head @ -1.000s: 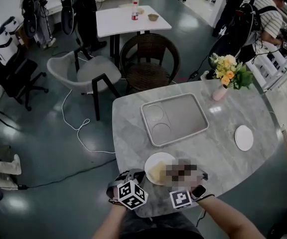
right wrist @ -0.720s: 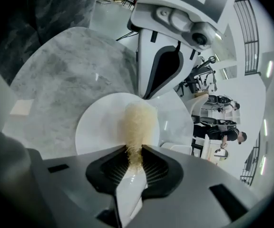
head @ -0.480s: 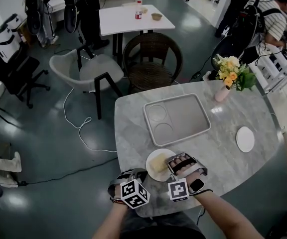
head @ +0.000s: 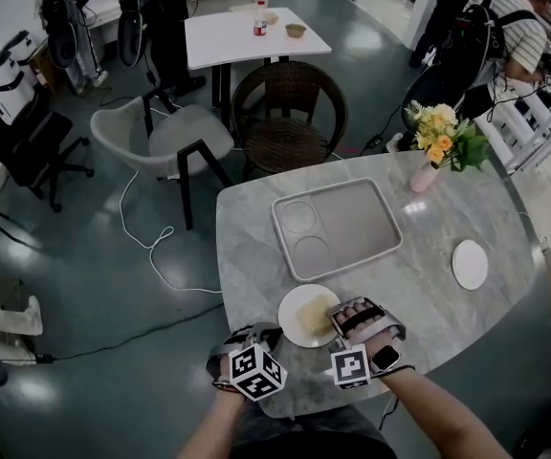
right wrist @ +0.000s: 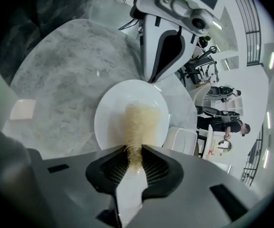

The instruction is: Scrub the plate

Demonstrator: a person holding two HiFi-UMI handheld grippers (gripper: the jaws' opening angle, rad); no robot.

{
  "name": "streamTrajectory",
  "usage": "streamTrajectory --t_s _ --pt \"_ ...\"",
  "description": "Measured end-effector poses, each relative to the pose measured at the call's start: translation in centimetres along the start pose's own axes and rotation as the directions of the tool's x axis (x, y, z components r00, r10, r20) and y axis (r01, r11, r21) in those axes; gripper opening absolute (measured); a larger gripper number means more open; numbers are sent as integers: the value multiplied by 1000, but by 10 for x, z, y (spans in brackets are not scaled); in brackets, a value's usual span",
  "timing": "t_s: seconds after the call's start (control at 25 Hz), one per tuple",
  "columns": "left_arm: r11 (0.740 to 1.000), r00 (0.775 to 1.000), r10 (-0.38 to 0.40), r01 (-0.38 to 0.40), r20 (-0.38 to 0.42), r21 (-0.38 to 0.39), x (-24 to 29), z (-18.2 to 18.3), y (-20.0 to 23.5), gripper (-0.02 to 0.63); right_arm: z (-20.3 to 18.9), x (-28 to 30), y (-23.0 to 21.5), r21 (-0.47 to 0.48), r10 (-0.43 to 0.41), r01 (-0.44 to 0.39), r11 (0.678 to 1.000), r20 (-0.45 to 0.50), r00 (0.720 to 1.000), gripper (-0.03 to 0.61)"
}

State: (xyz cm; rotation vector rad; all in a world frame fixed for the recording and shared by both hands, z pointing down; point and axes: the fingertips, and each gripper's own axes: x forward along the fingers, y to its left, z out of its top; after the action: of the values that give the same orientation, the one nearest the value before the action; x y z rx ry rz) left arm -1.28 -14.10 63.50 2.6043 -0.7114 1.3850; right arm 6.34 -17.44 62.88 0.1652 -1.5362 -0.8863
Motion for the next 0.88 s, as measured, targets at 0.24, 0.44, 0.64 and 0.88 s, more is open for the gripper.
streamTrajectory --t_s 0.24,0.44,0.64,0.88 --pt "1000 1000 -15 15 -4 -6 0 -5 -8 11 9 -16 30 30 72 -73 997 32 997 78" --pt "1000 1000 -22 22 -6 -15 -1 -11 -13 11 20 -30 44 16 88 -89 996 73 993 78" --pt "999 1000 -28 28 0 -28 -4 -12 -17 11 27 -42 55 -9 109 -109 994 94 990 78" --pt "999 999 -35 35 2 -8 -1 -8 -19 11 37 -46 56 -15 129 -128 992 126 984 77"
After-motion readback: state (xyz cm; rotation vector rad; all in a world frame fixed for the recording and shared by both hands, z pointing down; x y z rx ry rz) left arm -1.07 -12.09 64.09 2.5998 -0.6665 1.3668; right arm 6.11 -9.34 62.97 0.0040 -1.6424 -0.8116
